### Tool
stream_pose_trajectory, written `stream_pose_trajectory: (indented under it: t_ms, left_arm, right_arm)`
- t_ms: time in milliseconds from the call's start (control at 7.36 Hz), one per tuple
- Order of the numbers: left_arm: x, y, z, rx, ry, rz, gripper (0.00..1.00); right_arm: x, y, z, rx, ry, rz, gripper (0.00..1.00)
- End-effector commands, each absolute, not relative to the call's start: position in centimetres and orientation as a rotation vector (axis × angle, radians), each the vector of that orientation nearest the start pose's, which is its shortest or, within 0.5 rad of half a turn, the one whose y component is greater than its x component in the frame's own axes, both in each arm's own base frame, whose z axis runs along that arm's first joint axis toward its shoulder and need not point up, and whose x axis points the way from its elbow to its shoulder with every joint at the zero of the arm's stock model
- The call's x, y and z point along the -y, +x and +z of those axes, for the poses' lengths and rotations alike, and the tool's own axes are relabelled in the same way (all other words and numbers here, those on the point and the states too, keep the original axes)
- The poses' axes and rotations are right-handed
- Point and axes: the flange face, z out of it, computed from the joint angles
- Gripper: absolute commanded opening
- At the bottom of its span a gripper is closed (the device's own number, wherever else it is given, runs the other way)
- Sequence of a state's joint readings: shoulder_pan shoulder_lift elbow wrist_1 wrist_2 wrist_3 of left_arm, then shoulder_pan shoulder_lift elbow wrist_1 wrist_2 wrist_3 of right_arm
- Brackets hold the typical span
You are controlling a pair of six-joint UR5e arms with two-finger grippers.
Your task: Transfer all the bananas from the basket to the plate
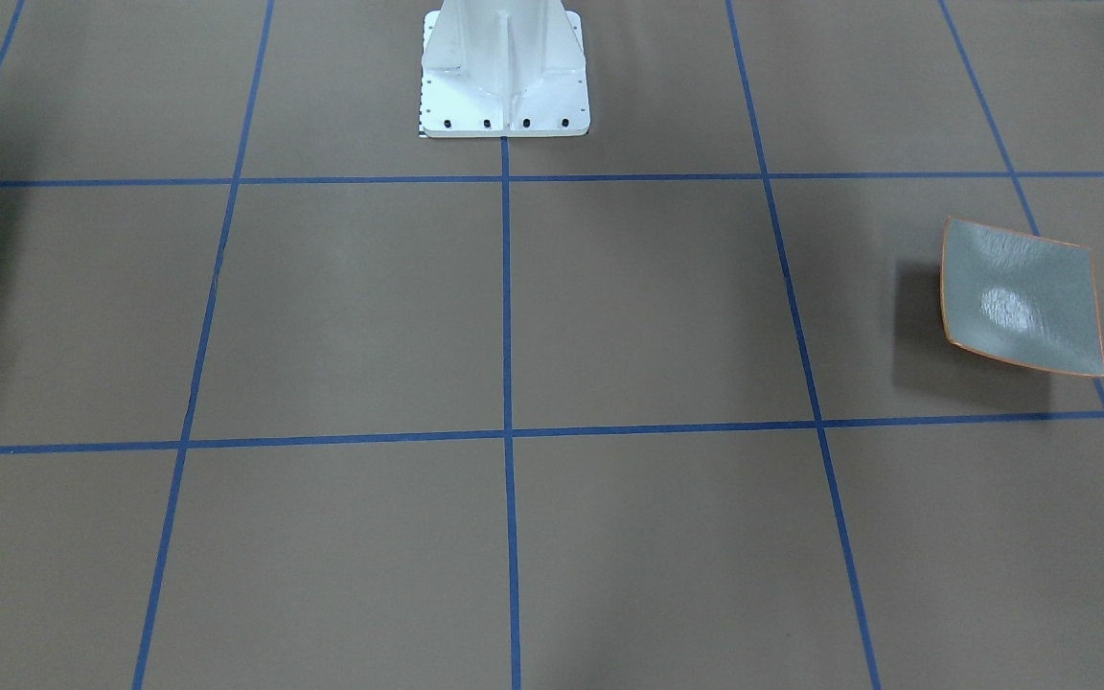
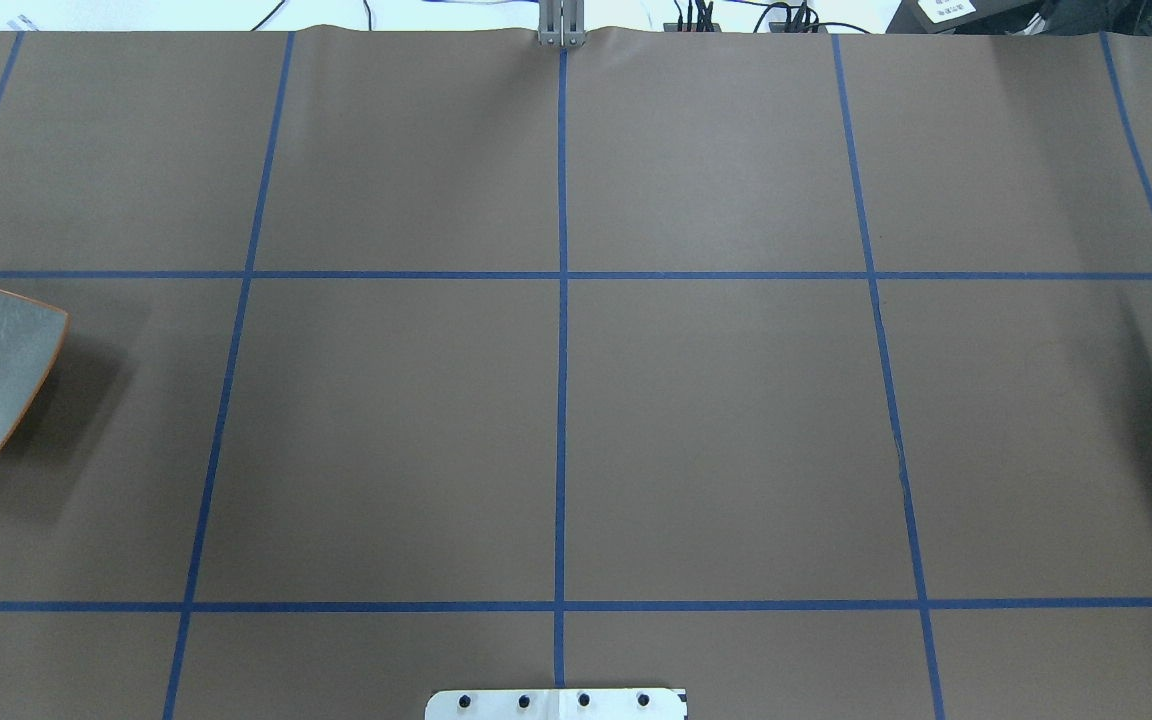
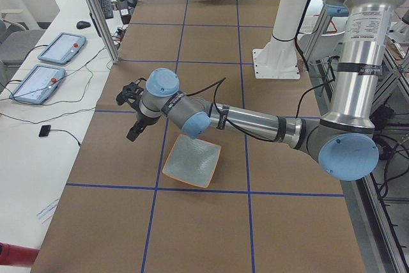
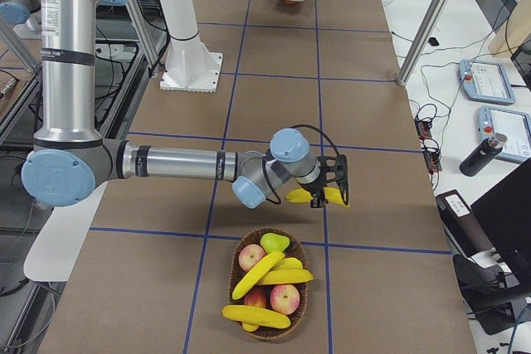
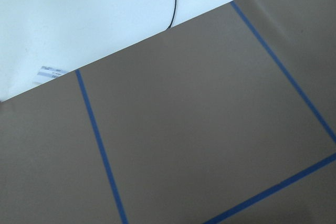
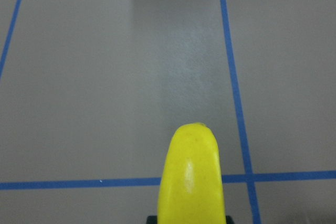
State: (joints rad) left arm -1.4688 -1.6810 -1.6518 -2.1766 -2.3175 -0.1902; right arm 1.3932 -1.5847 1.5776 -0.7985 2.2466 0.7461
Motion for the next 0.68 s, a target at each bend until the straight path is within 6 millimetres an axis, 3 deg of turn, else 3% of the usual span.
stream_pose_trajectory:
  t_ms: [0,136,272,543]
  left_arm:
    - [56.2,6.4,46.5,-0.904,0.698,0.274,1.00]
    - [58.2,10.2,43.8,-0.935,0.707,0.324,1.00]
    - [59.9,11.3,41.3,-0.950,0.714,0.249,1.00]
    - [61.0,17.5,33.7,-1.088,0.664,0.161,1.00]
  right_arm:
    - [56.6,-3.5,50.8,1.007,0.353,0.382,0.00]
    - [57.7,-5.1,48.0,1.049,0.338,0.416,0.00]
    - [58.9,-7.7,45.4,1.087,0.313,0.431,0.00]
    - [60.3,-12.2,40.8,1.159,0.249,0.518,0.00]
